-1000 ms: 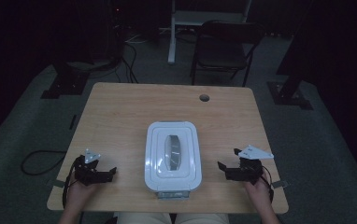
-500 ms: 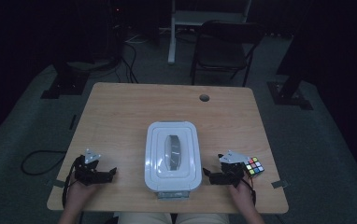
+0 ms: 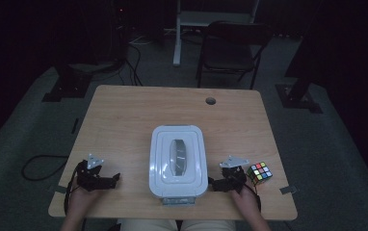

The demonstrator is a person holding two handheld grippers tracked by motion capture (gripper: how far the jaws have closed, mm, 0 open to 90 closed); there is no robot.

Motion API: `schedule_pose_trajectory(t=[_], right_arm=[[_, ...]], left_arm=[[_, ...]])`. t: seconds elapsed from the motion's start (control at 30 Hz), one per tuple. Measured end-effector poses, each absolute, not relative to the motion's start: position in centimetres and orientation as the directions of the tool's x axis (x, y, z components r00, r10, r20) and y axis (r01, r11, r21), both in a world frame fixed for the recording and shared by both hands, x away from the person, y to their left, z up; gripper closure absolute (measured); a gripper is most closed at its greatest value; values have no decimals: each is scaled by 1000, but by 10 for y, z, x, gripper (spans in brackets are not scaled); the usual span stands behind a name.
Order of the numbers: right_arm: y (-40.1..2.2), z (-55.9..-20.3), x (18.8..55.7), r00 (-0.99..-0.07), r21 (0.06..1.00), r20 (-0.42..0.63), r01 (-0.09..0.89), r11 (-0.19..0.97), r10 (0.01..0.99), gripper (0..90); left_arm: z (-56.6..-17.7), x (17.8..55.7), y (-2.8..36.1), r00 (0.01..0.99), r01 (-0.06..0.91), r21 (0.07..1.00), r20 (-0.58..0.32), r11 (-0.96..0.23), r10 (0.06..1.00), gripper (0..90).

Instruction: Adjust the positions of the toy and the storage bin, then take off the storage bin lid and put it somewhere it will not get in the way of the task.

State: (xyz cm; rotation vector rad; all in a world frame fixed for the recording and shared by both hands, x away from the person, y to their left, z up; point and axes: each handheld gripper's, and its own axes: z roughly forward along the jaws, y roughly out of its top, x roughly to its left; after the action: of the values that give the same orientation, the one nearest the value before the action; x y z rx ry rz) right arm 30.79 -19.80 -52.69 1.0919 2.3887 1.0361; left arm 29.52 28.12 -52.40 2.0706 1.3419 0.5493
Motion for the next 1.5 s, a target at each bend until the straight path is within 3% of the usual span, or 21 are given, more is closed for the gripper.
schedule_pose_trajectory(t=[0.73,1.1,1.5], right_arm=[[-197,-527,308,-655,724,1,521,452,755,123],[-197,-527,308,-655,724,1,522,452,755,123],[-197,-527,308,-654,723,2,523,451,757,123]], left_arm=[[-524,293,281,397,667,682,16,-300,918,7],[-519,292,283,446,664,661,23,-348,895,24],[-475,278,274,573,558,756,-52,-343,818,24]])
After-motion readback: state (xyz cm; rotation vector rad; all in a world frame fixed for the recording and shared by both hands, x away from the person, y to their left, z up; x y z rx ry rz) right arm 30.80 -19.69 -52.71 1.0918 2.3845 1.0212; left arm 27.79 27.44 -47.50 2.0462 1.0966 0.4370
